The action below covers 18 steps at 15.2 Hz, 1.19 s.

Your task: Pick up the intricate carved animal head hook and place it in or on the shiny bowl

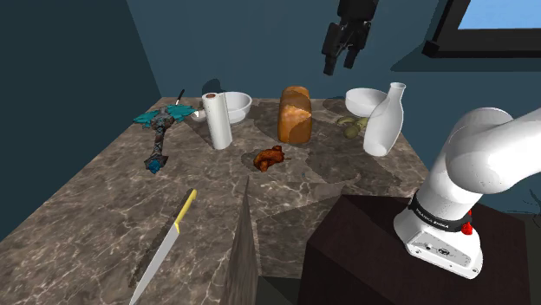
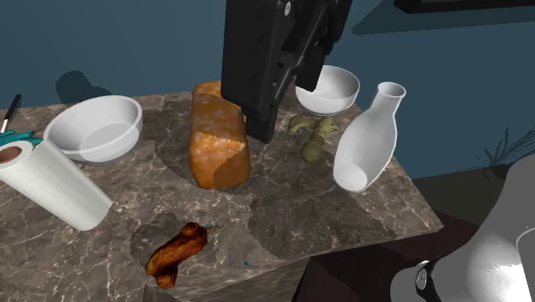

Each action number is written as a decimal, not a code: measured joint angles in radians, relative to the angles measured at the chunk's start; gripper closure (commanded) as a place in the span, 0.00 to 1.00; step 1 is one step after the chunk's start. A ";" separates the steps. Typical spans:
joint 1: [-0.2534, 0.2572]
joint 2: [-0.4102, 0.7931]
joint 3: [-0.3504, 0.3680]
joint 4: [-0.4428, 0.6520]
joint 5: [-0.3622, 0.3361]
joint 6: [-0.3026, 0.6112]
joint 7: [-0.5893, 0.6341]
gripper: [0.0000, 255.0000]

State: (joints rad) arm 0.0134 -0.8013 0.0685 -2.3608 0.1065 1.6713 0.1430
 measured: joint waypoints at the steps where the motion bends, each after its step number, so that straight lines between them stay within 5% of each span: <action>1: 0.000 0.000 0.000 0.000 0.000 0.000 0.000 0.00; 18: -0.283 0.290 0.027 -0.144 -0.149 0.365 0.390 0.00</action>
State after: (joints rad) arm -0.2695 -0.5110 0.0953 -2.5047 -0.0426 2.0365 0.5331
